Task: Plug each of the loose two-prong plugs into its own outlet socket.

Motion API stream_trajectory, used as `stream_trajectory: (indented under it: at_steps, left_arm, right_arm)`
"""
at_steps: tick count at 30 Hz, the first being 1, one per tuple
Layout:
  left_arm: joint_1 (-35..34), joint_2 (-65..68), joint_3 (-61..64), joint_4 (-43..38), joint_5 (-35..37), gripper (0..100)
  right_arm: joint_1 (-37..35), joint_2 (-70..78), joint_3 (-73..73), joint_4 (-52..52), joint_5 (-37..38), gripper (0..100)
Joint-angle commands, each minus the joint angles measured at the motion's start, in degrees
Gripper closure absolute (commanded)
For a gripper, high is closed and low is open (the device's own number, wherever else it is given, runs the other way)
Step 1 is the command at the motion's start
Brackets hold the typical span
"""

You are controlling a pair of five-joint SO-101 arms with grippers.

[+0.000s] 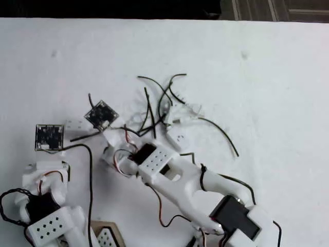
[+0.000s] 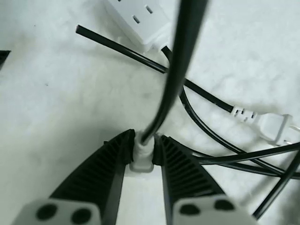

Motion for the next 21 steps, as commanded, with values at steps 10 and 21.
stream_trajectory:
  at_steps: [10,21]
  left_arm:
    - [0.0,-0.5,-0.3,-1.8,0.8,85]
    - [0.0,-0.5,-0.3,-1.8,0.8,85]
  right_arm:
    - [0.5,0.8,0.9,9.2,-0.5,98.1]
    - [0.3,0.4,0.4,10.6,-0.8,96.7]
